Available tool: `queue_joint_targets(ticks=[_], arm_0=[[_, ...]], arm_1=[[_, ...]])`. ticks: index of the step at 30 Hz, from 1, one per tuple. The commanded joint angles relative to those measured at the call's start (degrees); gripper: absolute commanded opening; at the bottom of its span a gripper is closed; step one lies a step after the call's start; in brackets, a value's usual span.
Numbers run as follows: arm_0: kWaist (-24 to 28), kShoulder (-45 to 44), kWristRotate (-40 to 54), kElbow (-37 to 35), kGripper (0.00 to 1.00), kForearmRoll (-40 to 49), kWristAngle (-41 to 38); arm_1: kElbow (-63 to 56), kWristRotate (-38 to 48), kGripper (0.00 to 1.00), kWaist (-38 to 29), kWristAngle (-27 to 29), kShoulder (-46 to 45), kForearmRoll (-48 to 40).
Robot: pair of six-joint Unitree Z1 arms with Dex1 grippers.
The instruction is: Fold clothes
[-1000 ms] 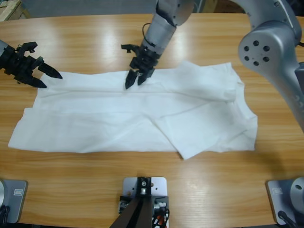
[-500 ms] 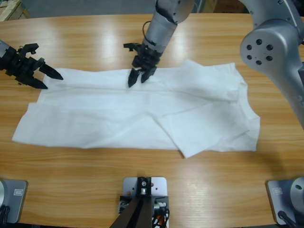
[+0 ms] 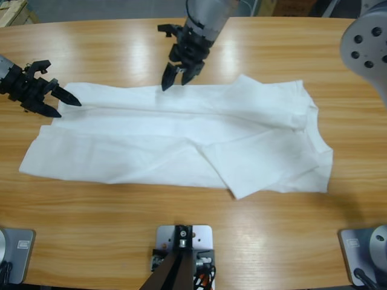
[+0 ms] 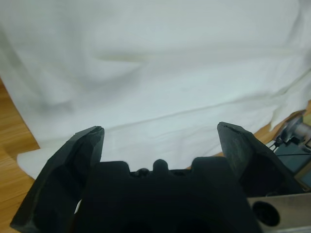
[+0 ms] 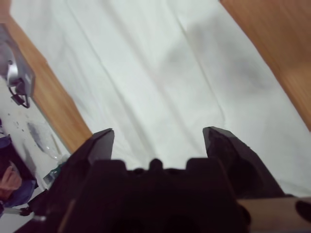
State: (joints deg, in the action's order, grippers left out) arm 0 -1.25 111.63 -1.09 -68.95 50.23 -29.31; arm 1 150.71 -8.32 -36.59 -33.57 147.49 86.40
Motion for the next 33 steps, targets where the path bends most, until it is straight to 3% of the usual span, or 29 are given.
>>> queue_joint_targets(ticks=[1, 13, 17, 24, 26, 30, 33], arm_0=[[-0.68, 0.61, 0.06, 1.54, 0.904, -0.83, -0.22], [-0.68, 1.23, 0.04, 1.47, 0.904, -0.83, -0.20], [-0.77, 1.07, 0.04, 1.54, 0.904, -0.83, -0.13], [-0.91, 0.96, 0.09, 1.54, 0.904, -0.82, -0.13], [-0.98, 0.91, 0.06, 1.54, 0.904, -0.83, -0.13], [-1.03, 0.70, 0.08, 1.71, 0.904, -0.82, -0.17], [-1.42, 0.86, 0.04, 1.64, 0.904, -0.83, -0.13]], arm_1=[[17.87, -3.86, 0.754, 0.38, -0.97, 3.56, 5.90], [16.85, -9.15, 0.752, -0.14, 1.21, 7.87, 5.97], [12.21, -12.55, 0.811, -2.94, 6.05, 2.98, 5.95], [-0.41, -14.97, 0.873, -5.07, 7.56, -4.66, 4.79], [-8.66, -14.85, 0.881, -5.87, 7.56, -7.63, 0.38], [-37.45, -9.96, 0.890, -6.30, 9.02, -19.73, -20.08], [-45.36, -8.36, 0.884, -6.30, 12.32, -25.25, -26.15]])
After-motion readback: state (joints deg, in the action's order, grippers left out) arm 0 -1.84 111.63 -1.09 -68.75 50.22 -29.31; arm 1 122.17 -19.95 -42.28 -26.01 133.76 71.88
